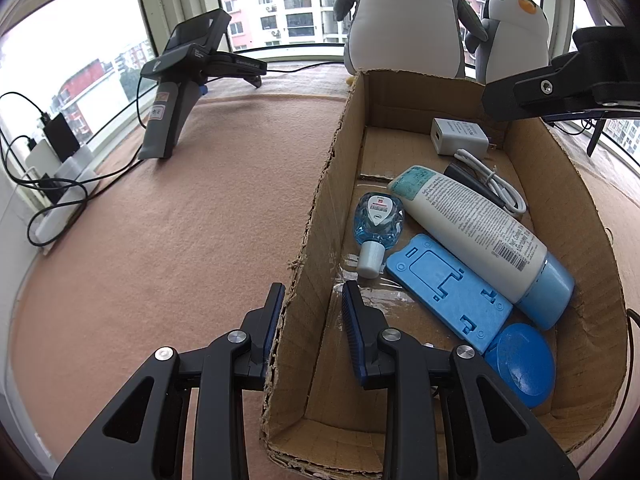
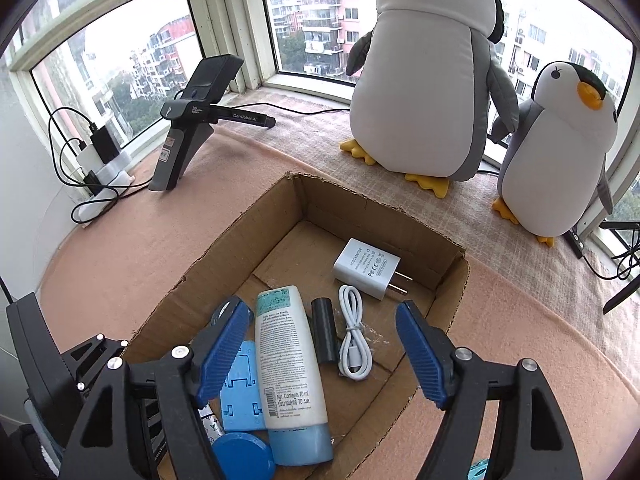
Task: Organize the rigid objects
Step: 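Carry the black cylinder into the box and open the right tool, then move the right tool back to the key on the ring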
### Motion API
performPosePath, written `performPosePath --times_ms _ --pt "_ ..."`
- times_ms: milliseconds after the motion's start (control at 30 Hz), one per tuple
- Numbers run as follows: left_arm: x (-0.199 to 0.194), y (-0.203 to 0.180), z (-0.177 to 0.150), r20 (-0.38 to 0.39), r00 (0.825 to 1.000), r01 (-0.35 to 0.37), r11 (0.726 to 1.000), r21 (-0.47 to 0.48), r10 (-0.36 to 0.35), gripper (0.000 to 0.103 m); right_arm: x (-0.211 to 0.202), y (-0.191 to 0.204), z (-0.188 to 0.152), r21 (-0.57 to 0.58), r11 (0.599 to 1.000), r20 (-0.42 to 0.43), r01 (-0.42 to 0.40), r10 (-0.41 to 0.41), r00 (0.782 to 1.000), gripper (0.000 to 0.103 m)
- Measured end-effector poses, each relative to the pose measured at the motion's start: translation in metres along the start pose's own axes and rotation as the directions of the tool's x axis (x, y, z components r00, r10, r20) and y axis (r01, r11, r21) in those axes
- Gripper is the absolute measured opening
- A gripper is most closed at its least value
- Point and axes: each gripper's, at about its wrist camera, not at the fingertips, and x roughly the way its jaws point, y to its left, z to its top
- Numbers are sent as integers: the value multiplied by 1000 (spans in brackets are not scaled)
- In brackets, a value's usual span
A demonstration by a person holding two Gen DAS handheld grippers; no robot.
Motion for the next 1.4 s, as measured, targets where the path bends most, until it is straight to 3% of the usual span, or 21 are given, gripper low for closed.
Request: performPosePath --times_ms 900,1400 --pt "0 1 0 1 1000 0 1000 2 0 27 -20 -24 -18 49 999 1 15 -15 1000 73" --pt "0 2 -1 1 1000 -3 1000 7 3 27 -49 -76 -64 75 995 -11 58 -57 998 73"
